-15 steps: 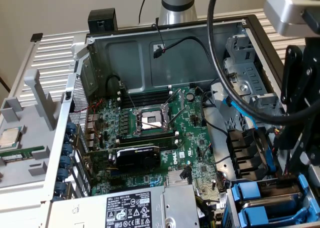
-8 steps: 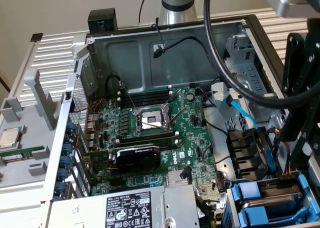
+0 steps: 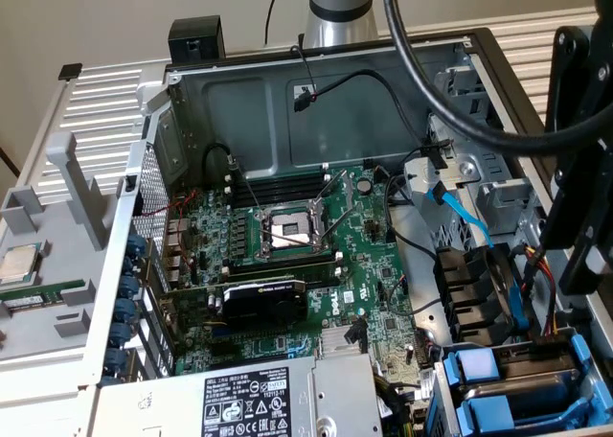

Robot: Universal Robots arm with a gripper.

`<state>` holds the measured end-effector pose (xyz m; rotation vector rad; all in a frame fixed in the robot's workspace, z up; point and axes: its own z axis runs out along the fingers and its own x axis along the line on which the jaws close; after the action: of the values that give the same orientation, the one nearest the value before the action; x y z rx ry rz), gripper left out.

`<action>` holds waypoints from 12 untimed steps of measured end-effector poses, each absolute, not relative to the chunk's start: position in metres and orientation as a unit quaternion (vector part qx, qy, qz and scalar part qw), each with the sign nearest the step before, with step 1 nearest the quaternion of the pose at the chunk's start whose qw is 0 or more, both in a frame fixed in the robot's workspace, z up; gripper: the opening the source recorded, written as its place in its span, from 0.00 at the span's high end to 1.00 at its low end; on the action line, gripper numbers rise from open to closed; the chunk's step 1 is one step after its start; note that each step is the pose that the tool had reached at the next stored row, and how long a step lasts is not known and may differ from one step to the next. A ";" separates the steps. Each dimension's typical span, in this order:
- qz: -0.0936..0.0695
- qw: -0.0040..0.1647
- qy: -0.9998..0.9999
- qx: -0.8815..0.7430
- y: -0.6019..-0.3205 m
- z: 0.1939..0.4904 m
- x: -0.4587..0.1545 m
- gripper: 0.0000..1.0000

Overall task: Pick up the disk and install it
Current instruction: 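Insert the second disk wire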

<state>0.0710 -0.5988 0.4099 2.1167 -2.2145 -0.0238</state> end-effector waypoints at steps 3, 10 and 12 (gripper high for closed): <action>-0.008 0.039 -0.722 0.690 -0.599 0.410 0.071 0.63; -0.008 0.039 -0.722 0.690 -0.599 0.410 0.071 0.63; -0.008 0.039 -0.722 0.690 -0.599 0.410 0.071 0.63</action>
<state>0.0709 -0.5988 0.4099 2.1165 -2.2146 -0.0237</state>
